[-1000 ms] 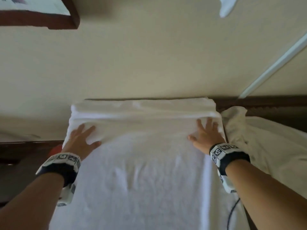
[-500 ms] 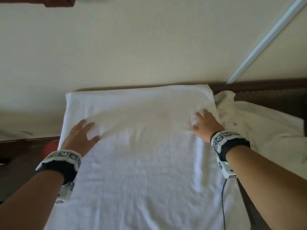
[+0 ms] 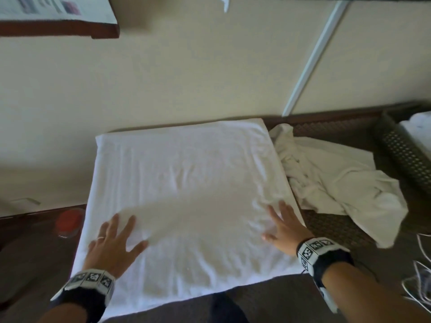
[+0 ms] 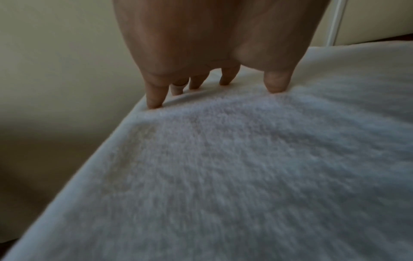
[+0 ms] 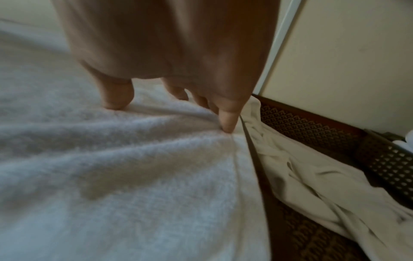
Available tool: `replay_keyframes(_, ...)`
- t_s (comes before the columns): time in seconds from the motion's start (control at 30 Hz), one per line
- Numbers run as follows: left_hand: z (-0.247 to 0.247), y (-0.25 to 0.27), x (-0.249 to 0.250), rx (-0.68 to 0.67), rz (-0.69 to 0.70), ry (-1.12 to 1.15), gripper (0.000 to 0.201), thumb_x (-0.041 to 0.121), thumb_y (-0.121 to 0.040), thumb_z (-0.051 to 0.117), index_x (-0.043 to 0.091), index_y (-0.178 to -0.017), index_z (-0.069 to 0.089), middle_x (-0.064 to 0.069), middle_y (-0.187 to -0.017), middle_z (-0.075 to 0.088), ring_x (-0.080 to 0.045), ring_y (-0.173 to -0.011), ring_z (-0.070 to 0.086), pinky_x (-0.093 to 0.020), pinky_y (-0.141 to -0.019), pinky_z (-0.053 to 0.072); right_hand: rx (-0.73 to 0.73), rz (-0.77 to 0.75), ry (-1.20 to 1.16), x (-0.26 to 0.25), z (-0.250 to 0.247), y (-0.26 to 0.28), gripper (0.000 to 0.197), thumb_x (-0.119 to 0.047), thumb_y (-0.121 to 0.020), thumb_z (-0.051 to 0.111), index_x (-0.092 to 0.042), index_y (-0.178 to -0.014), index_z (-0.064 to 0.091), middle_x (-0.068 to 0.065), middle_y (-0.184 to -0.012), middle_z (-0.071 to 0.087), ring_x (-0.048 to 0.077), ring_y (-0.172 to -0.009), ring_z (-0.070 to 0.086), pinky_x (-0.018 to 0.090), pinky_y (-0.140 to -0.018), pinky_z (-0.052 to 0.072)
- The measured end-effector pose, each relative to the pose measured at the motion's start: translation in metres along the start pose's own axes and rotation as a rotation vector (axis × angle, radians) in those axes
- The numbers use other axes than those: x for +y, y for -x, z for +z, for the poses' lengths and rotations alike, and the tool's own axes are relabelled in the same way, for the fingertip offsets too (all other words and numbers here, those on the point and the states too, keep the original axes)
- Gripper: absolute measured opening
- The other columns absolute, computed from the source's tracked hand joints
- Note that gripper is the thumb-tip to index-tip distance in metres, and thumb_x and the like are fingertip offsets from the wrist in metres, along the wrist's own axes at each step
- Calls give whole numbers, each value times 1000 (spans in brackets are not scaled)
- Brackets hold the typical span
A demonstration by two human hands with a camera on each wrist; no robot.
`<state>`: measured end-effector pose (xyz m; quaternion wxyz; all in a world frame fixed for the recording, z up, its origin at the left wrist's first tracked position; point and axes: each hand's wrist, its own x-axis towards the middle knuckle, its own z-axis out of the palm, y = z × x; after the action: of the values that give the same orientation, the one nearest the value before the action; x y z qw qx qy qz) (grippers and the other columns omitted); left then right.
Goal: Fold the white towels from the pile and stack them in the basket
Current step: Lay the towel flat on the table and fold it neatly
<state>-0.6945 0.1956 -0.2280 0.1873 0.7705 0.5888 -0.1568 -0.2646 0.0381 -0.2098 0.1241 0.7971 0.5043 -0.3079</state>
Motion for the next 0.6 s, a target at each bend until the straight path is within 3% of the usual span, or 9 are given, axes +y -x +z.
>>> replay_keyframes(0.17, -21, -34, 14, -41, -25, -19, 100, 90, -72, 21, 45, -156, -10, 0, -167, -19, -29, -156, -3, -55, -122, 21, -38, 16, -16, 4, -34, -33, 97, -61, -91, 52, -31, -155, -15, 9, -157, -34, 31, -149, -21, 48, -120, 11)
replay_keyframes(0.3, -44, -83, 32, -37, -27, 24, 97, 86, -78, 34, 45, -159, 0, 2, -168, -15, -30, -156, -1, -55, -123, 19, -32, 37, -23, 7, -62, -75, 98, -60, -90, 54, -32, -155, -14, 9, -158, -33, 31, -149, -21, 53, -120, 16)
replay_keyframes(0.47, -67, -140, 45, 7, -30, 52, 91, 79, -84, 47, 45, -158, 7, 5, -169, -10, -29, -156, 2, -59, -121, 21, 9, 48, -36, 6, -93, -117, 96, -59, -91, 54, -31, -156, -11, 8, -159, -30, 29, -150, -18, 50, -119, 15)
replay_keyframes(0.6, -69, -150, 47, 94, -30, 111, 91, 74, -84, 56, 33, -159, 22, -1, -170, 5, -29, -154, 12, -57, -120, 25, 55, 49, 22, 2, -99, -126, 88, -59, -92, 51, -30, -156, -3, 7, -162, -23, 28, -151, -11, 51, -119, 21)
